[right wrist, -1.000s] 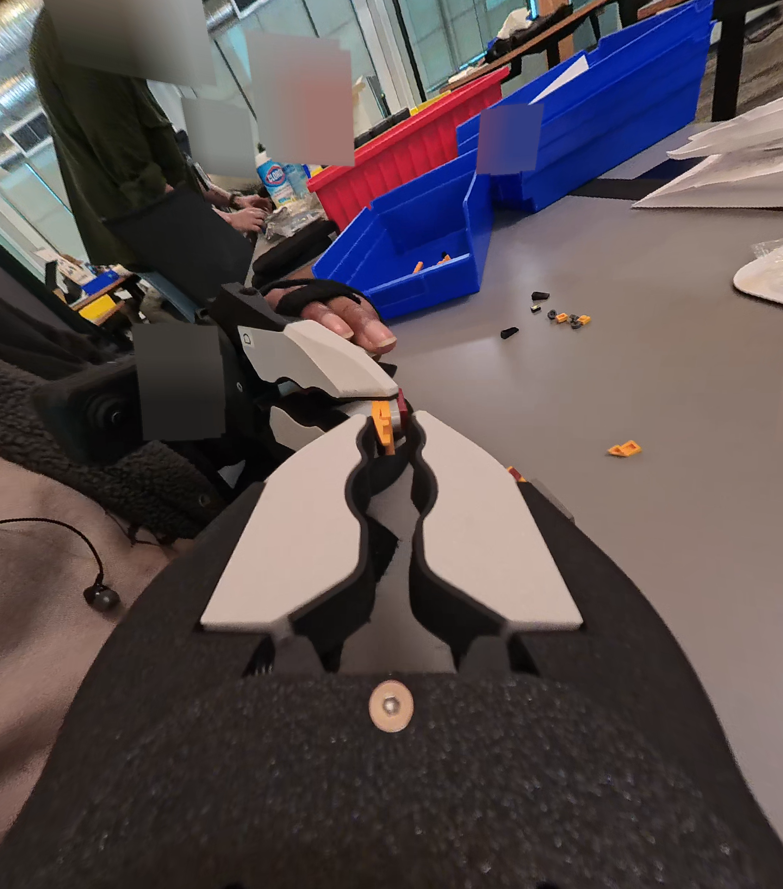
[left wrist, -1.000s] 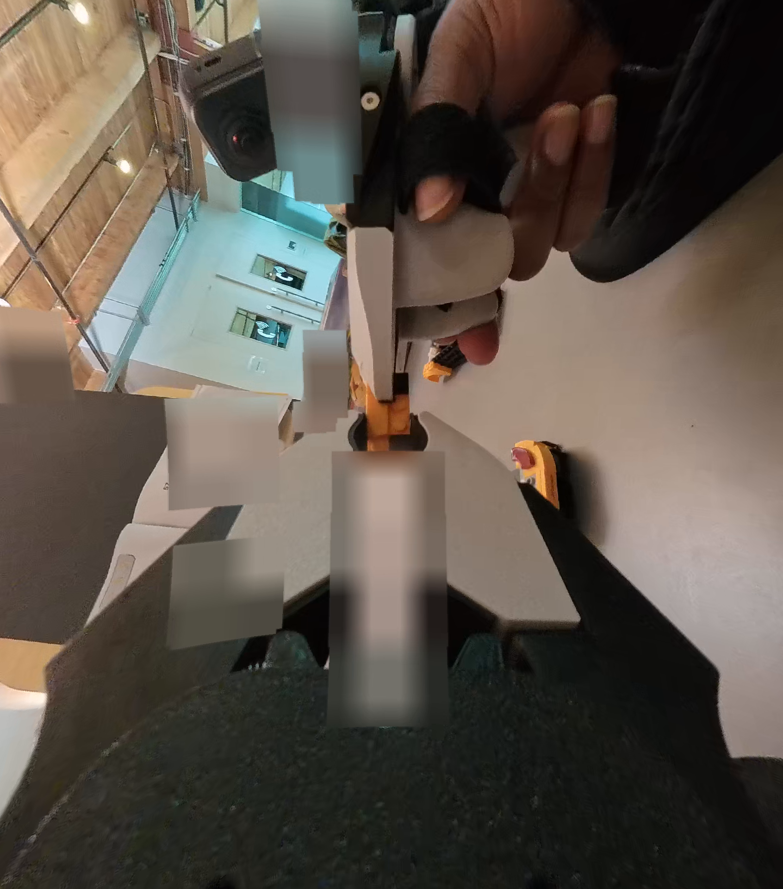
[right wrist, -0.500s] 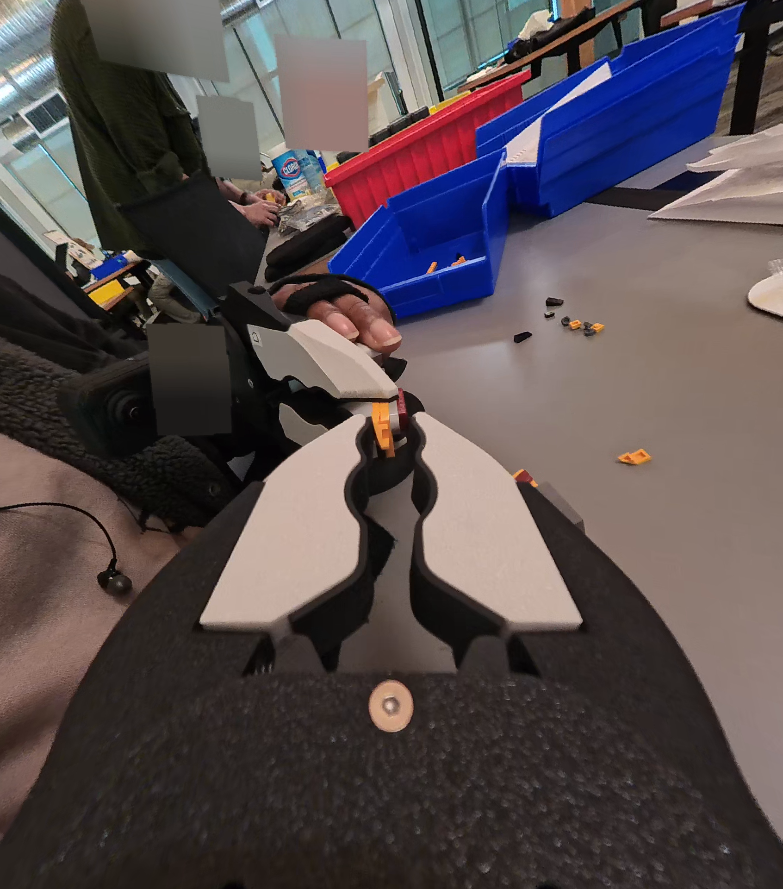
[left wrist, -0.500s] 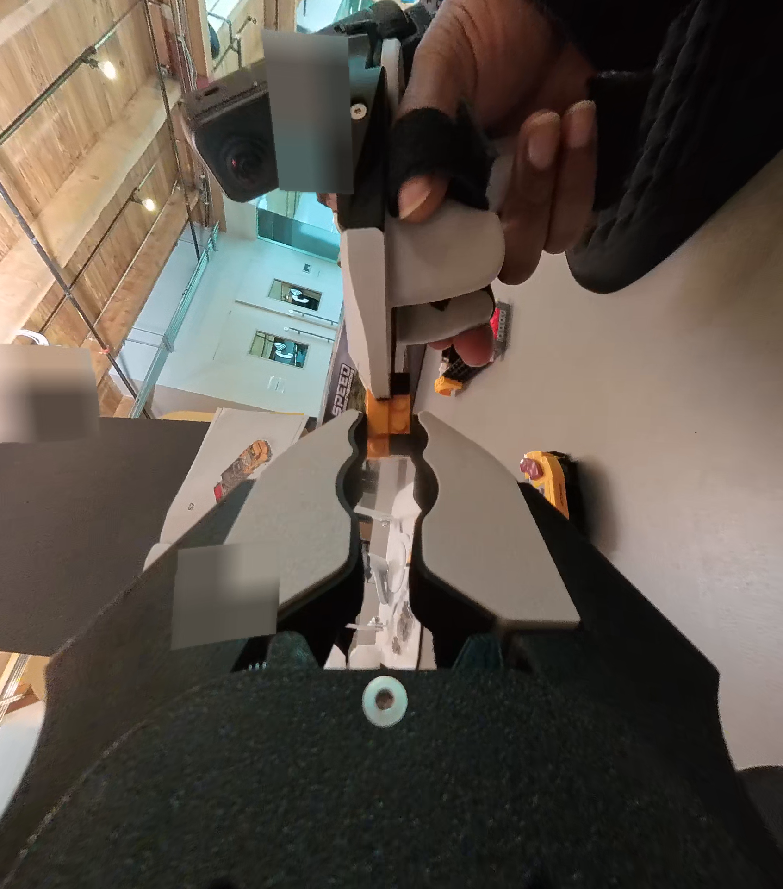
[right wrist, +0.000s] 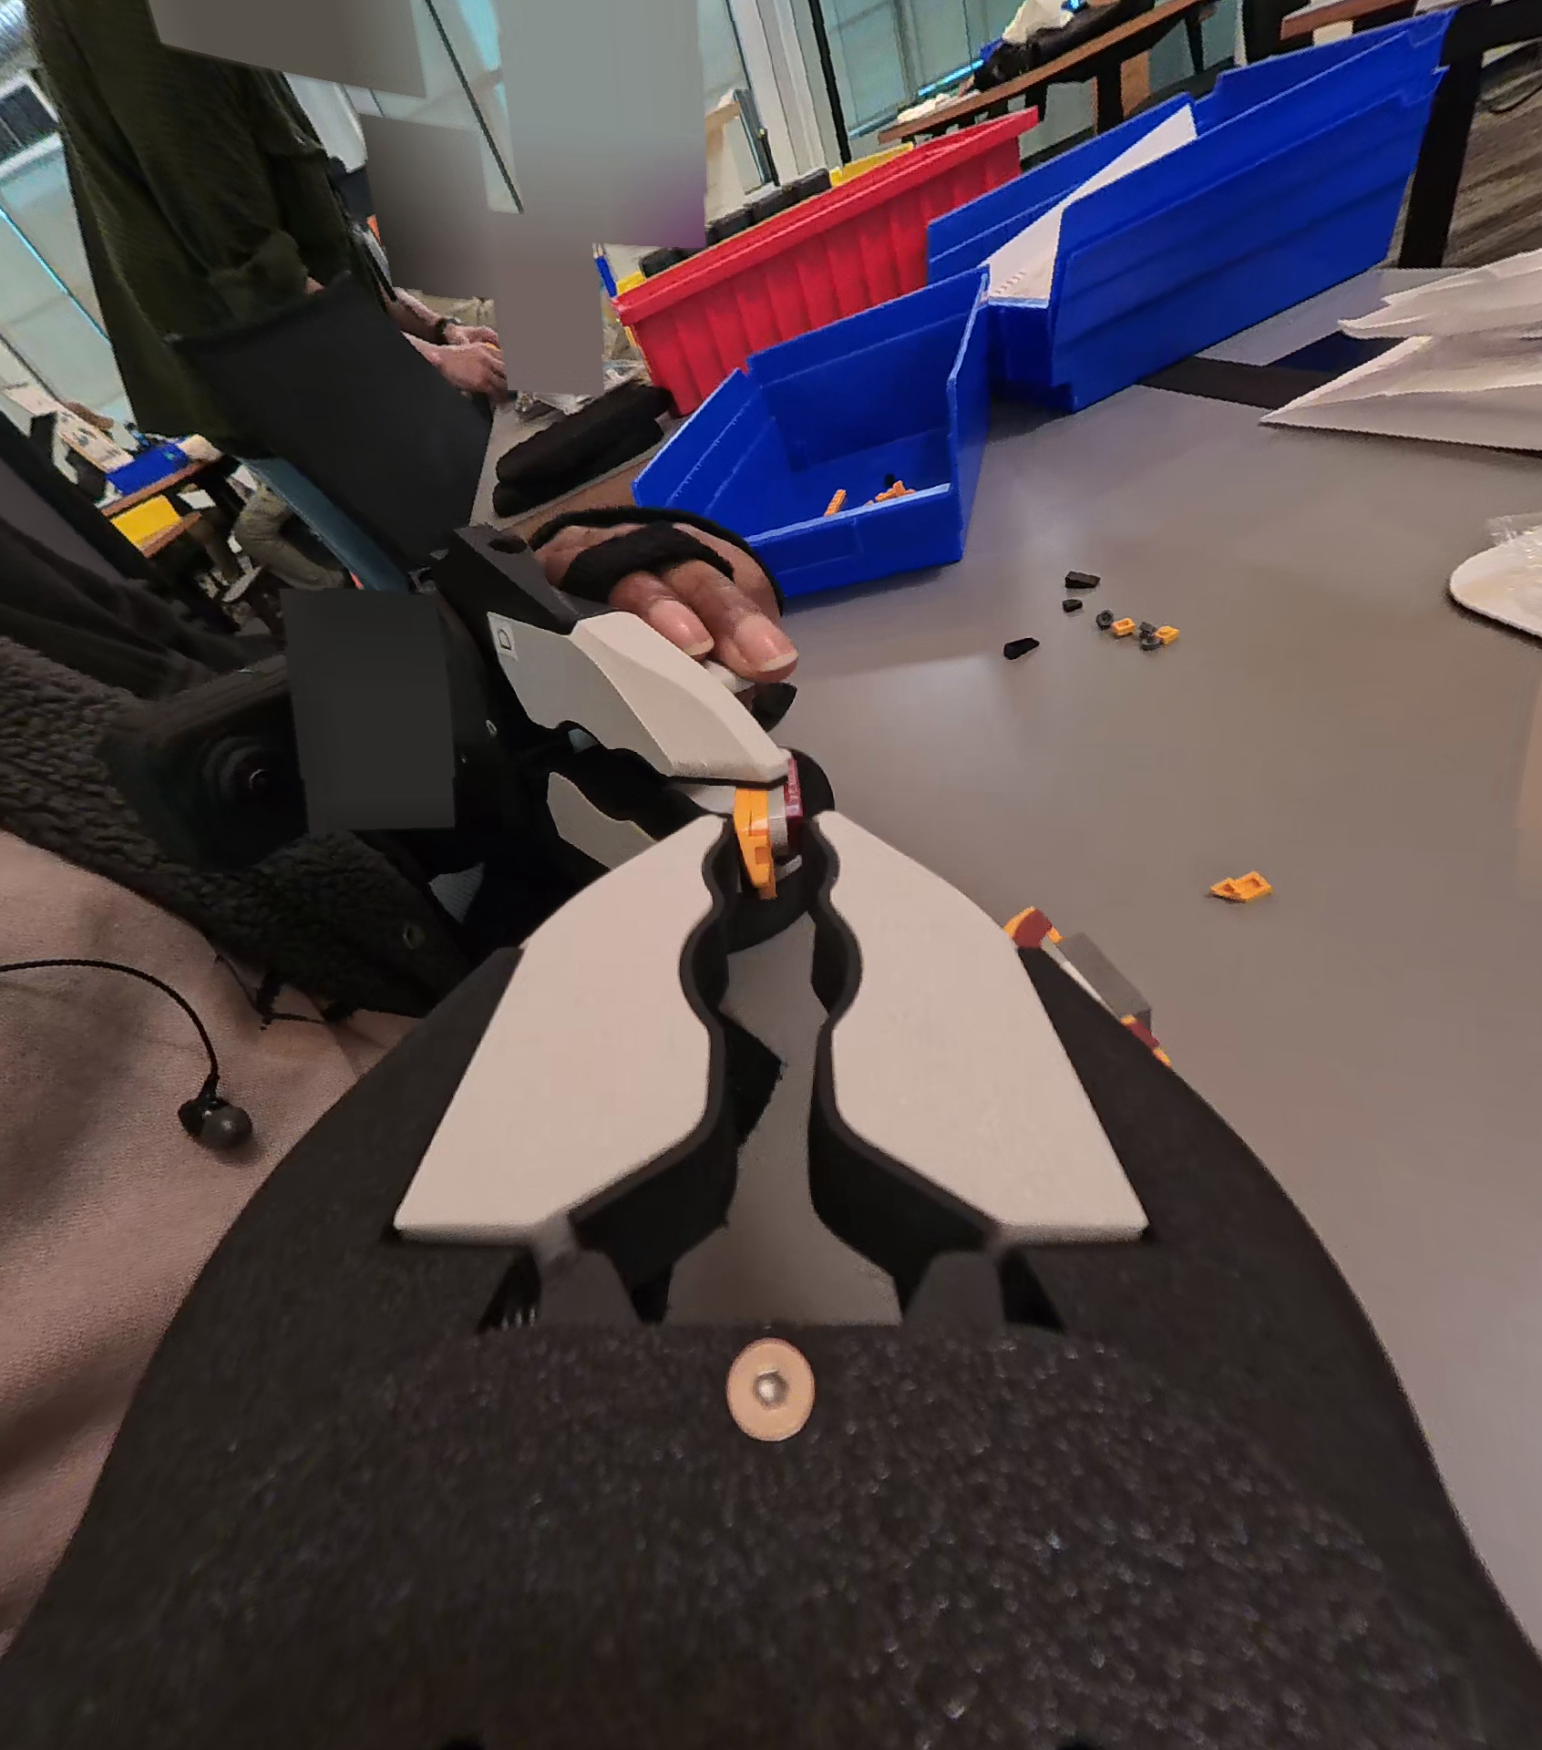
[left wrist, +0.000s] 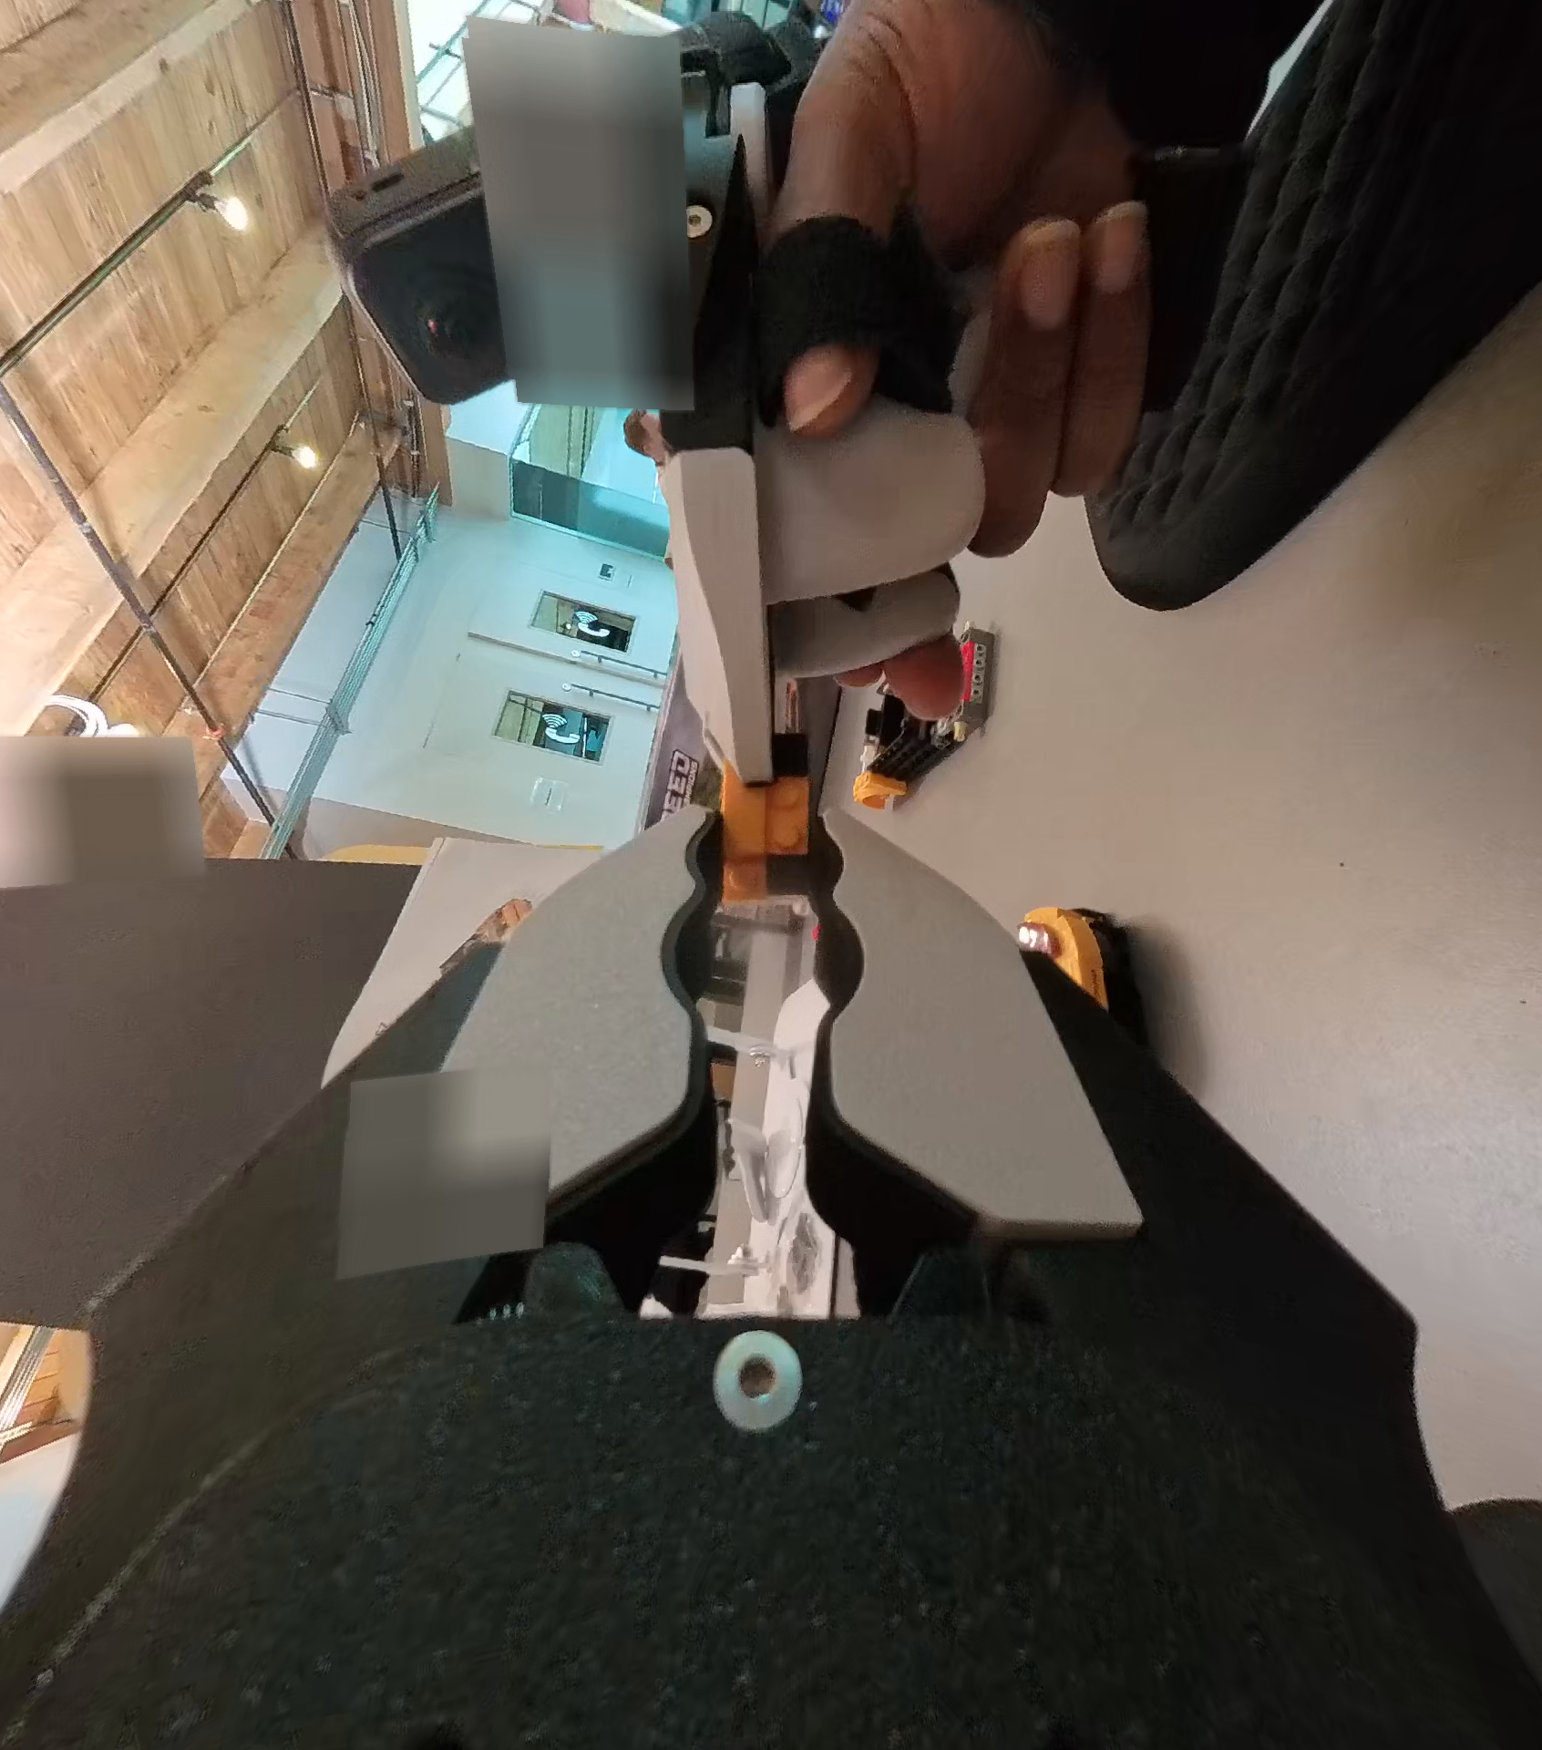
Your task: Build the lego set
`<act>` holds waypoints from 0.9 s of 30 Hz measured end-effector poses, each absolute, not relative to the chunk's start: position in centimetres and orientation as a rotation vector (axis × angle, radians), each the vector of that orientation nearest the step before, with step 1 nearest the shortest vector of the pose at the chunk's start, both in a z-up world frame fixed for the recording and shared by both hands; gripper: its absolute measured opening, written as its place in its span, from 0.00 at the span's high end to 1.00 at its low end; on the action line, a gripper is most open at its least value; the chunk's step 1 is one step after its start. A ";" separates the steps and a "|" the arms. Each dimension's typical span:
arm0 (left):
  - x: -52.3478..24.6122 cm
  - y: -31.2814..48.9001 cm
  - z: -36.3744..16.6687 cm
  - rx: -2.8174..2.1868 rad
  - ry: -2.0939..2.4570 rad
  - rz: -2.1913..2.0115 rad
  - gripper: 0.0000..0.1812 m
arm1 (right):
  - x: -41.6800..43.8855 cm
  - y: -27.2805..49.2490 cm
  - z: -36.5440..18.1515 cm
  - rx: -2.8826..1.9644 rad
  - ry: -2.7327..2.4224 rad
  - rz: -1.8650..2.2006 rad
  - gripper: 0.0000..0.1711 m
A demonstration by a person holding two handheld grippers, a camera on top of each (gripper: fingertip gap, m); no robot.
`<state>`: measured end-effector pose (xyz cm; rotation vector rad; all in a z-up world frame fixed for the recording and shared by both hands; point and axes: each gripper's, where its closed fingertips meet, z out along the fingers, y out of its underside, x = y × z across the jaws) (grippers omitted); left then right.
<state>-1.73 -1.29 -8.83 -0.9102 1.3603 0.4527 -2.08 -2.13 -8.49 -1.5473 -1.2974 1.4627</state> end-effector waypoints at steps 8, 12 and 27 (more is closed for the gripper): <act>-1.7 -1.3 -8.7 -0.902 1.359 0.454 0.91 | -2.1 -2.1 -8.4 -1.522 -1.319 1.433 0.93; -1.9 -1.2 -8.9 -0.894 1.367 0.483 0.91 | -2.2 -2.0 -8.7 -1.513 -1.332 1.378 0.93; -1.7 -2.4 -6.3 -0.671 1.299 0.644 0.91 | -2.0 -3.1 -6.2 -1.143 -1.395 0.907 0.92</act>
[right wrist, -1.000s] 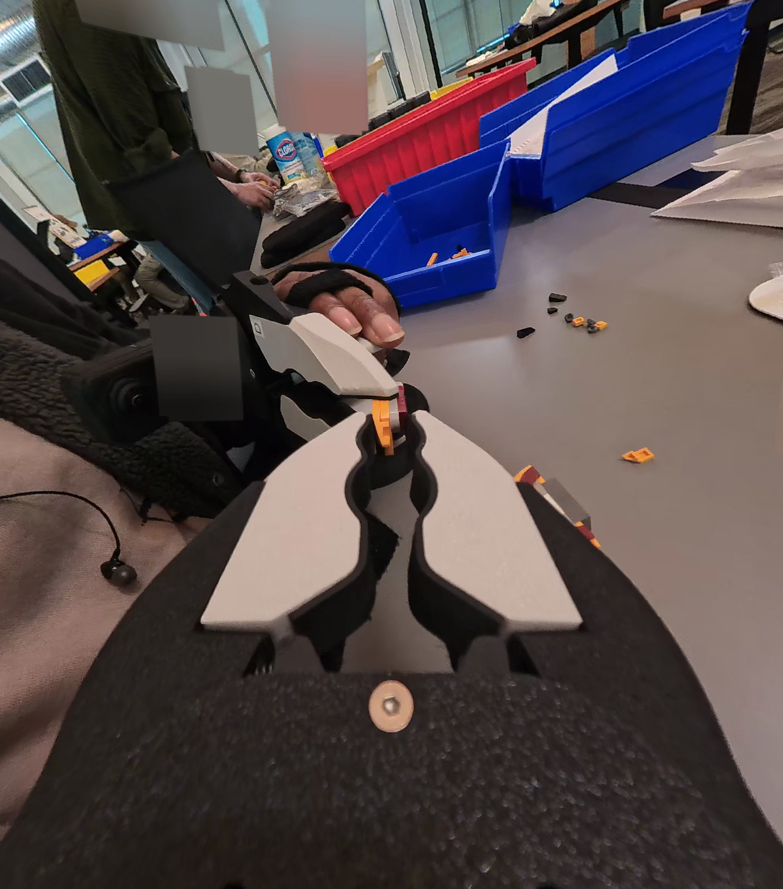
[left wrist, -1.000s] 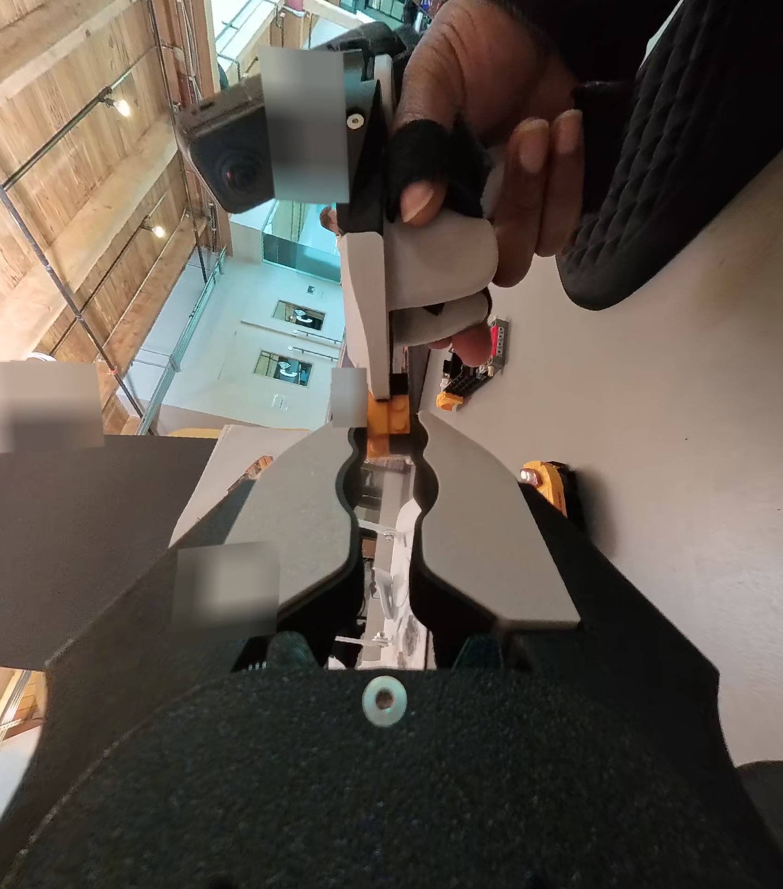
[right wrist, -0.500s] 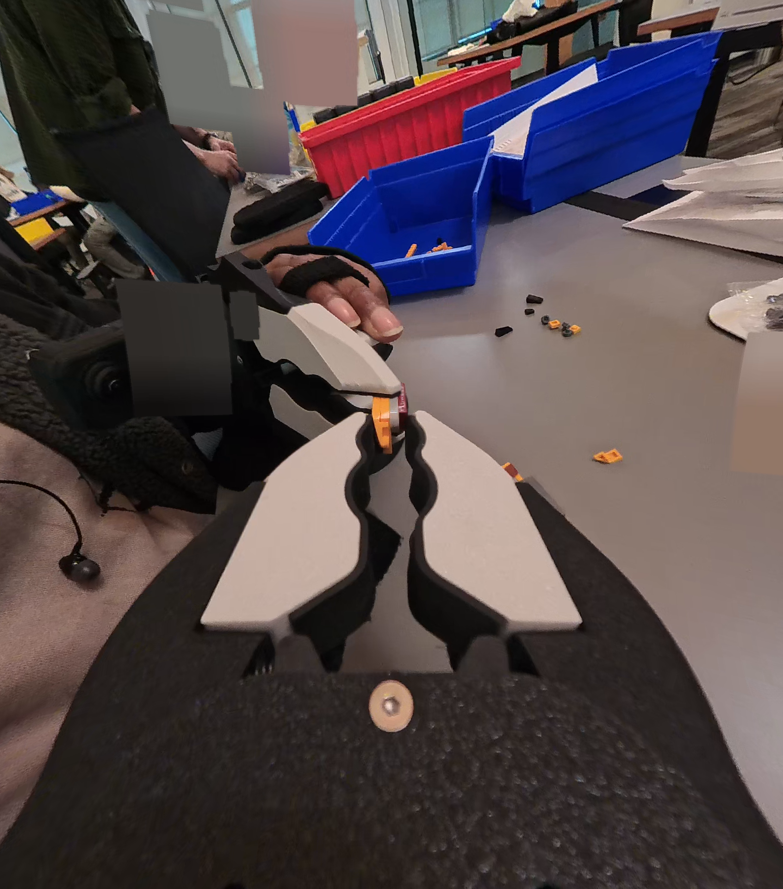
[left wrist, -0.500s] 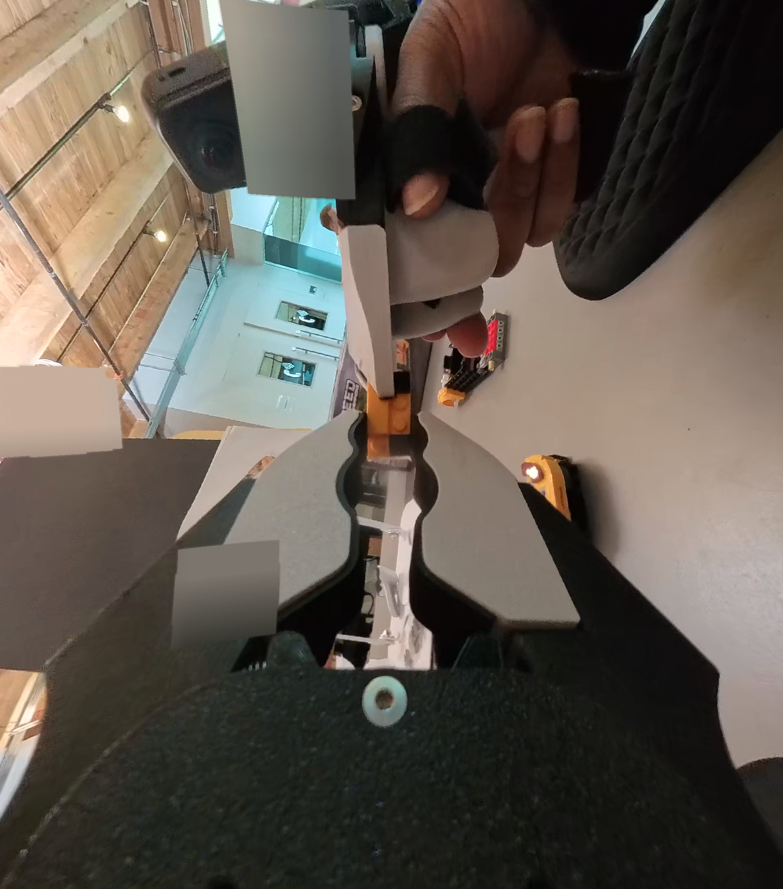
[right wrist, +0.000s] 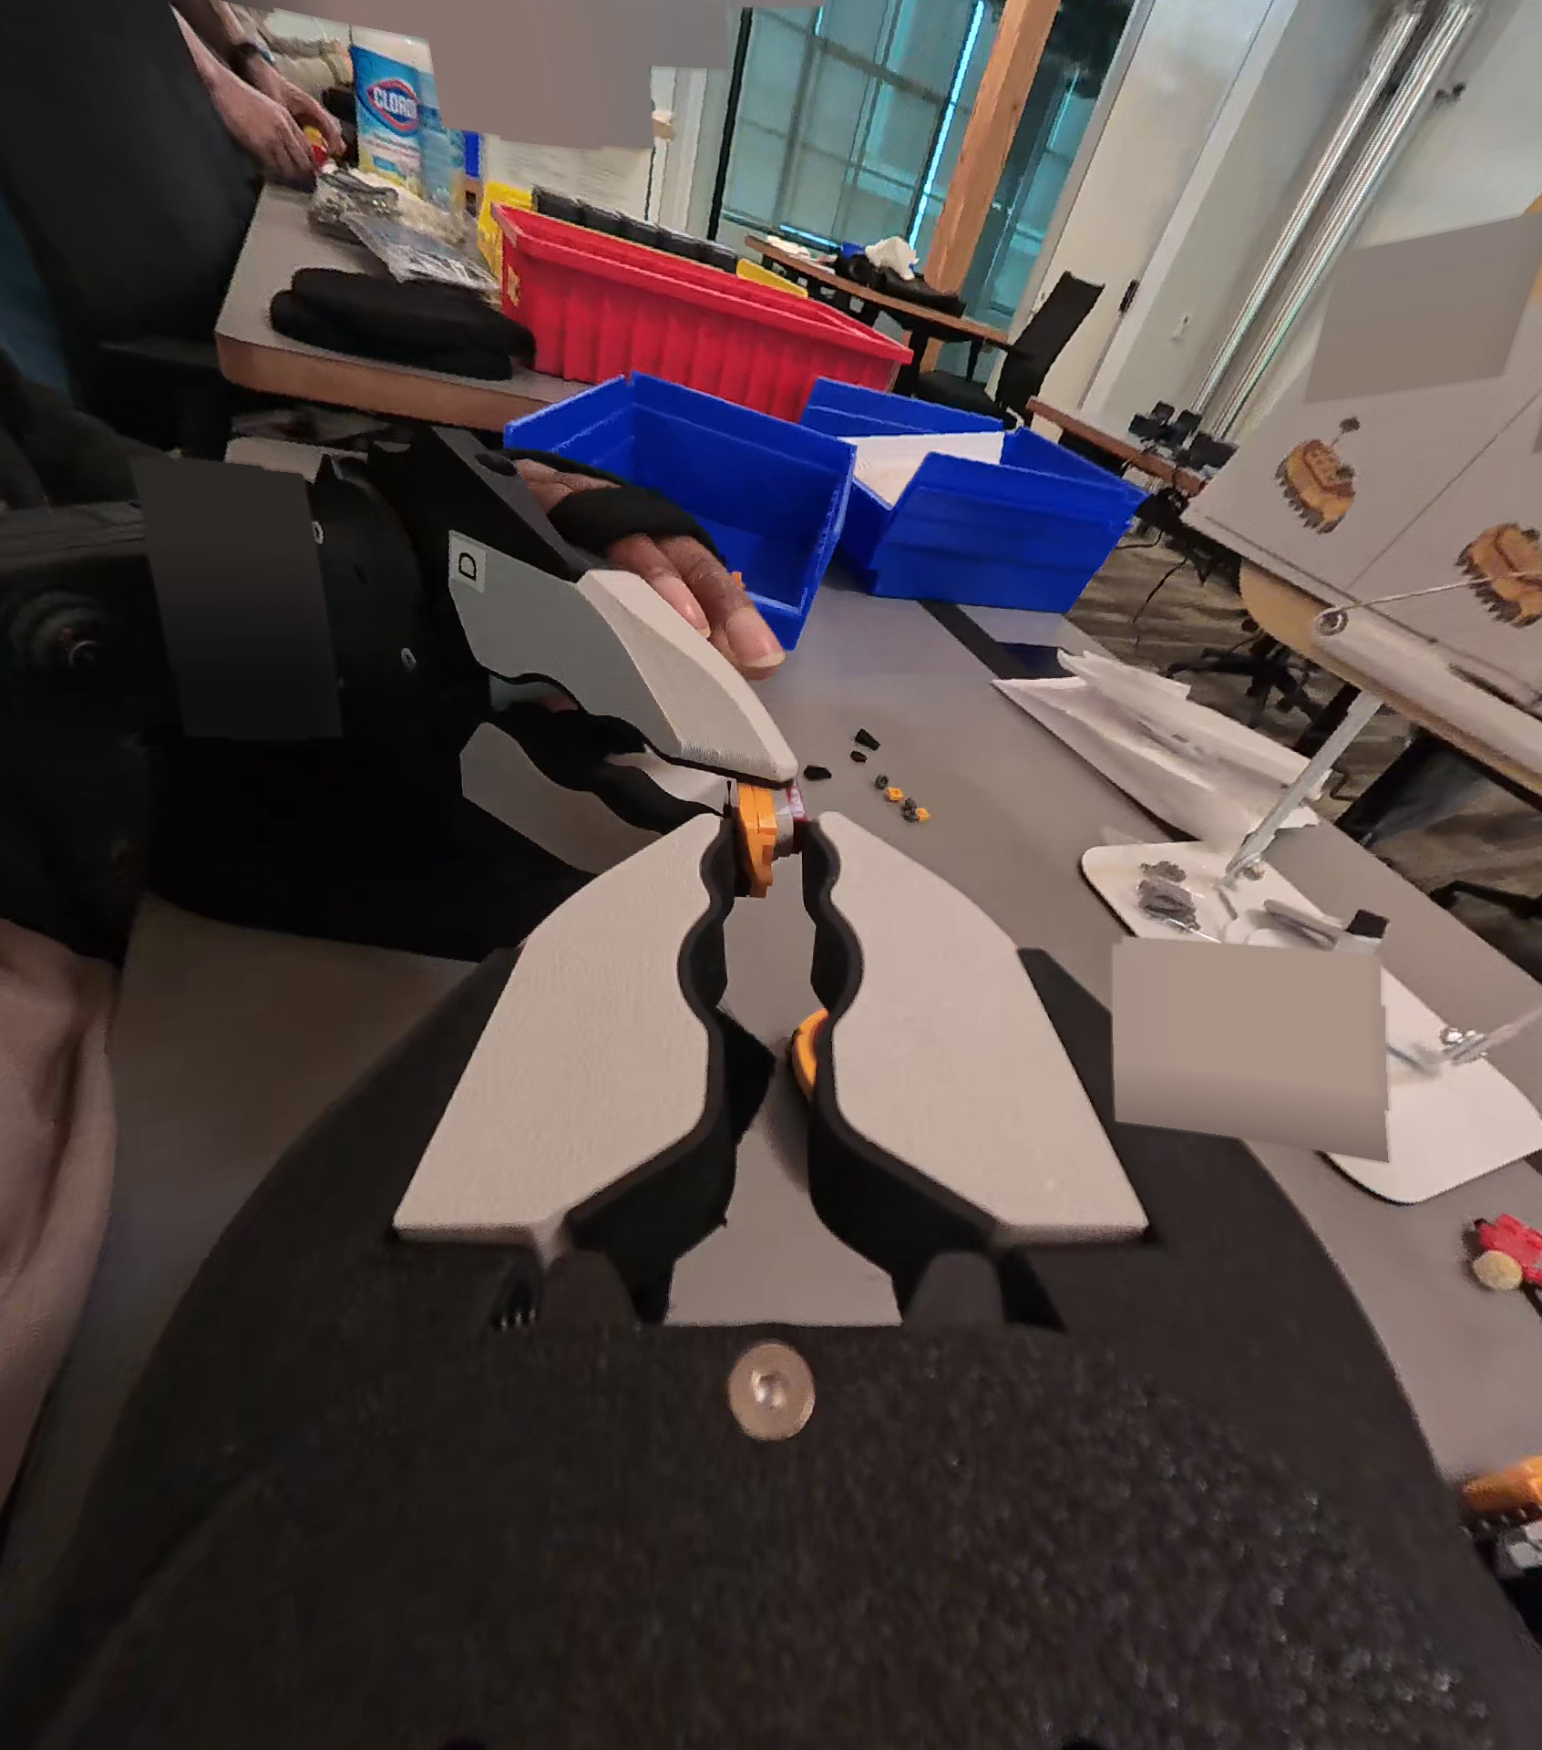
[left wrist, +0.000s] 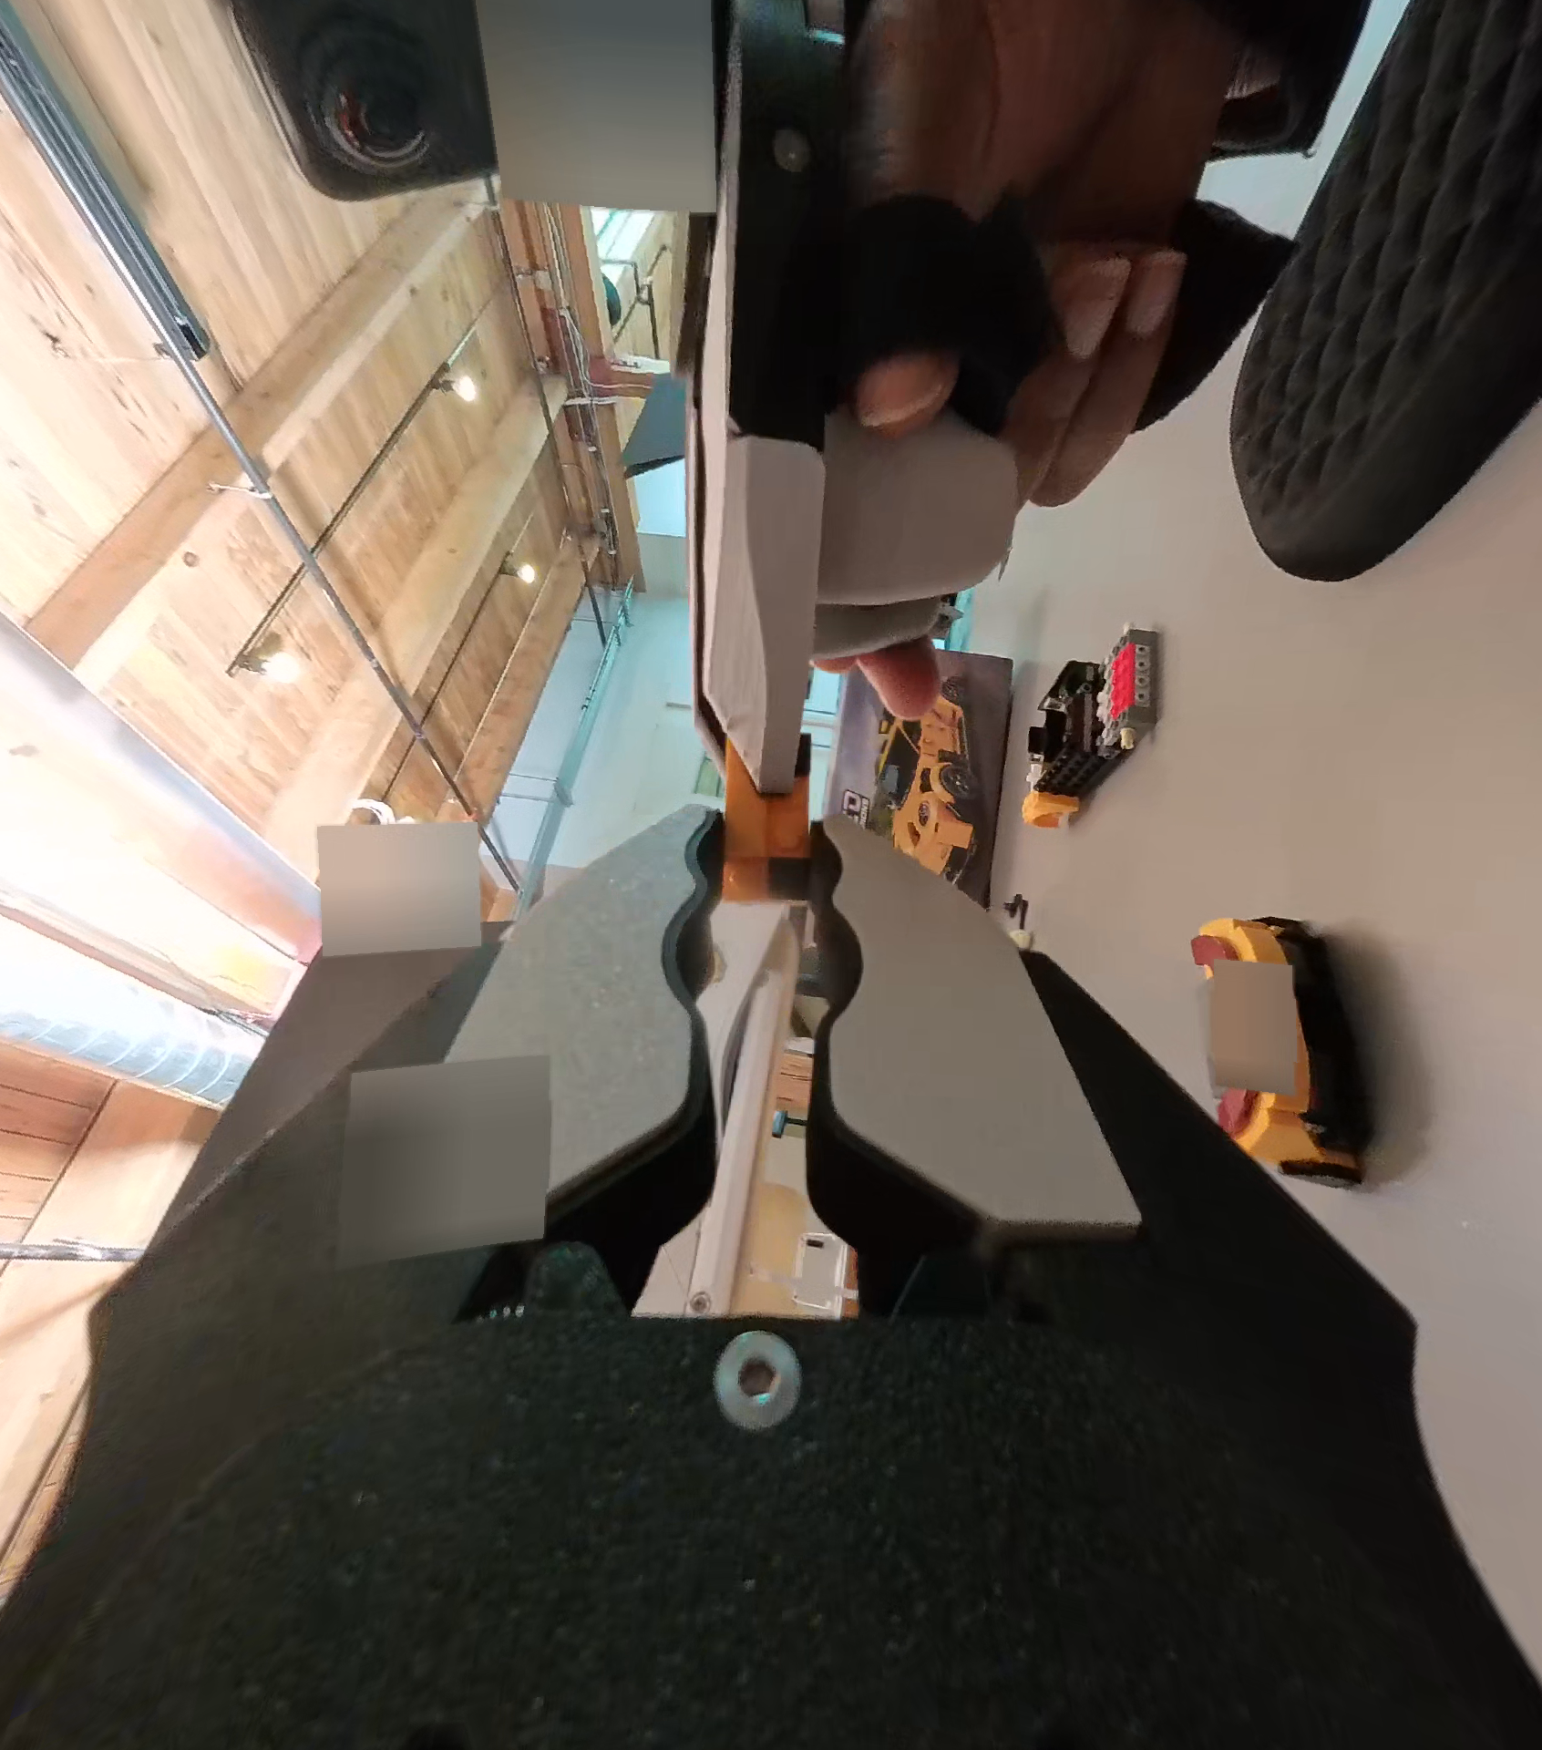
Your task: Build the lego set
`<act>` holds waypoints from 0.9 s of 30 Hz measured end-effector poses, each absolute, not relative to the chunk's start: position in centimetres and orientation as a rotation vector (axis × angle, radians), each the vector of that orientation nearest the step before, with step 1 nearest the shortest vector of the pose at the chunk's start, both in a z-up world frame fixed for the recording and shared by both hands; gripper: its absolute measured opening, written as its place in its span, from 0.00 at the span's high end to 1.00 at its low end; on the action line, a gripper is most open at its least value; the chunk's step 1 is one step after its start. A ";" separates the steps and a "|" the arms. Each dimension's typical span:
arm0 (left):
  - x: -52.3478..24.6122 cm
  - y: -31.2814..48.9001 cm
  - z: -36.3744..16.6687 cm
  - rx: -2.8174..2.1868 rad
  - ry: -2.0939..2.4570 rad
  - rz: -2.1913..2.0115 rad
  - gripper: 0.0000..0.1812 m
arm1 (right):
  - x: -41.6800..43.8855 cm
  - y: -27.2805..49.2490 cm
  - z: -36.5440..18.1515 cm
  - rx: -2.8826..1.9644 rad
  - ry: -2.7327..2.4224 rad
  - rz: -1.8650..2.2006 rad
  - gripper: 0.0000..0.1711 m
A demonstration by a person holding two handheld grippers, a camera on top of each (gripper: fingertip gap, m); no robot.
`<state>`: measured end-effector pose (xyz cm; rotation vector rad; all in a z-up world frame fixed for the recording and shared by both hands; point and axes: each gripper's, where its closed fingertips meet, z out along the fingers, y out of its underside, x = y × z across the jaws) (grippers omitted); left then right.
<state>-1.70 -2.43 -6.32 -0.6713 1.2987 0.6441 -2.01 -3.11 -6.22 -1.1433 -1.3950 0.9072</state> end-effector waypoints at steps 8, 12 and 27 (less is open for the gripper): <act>-1.7 -2.3 -6.6 -0.693 1.293 0.605 0.90 | -2.1 -2.8 -6.5 -1.145 -1.383 0.904 0.93; -1.8 -2.3 -7.1 -0.814 1.293 0.364 0.84 | -1.6 -2.1 -6.5 -1.111 -1.365 0.912 0.92; -1.9 -4.0 -7.4 -1.160 1.221 -0.592 0.93 | -2.4 -3.8 -7.9 -0.939 -1.526 0.812 0.92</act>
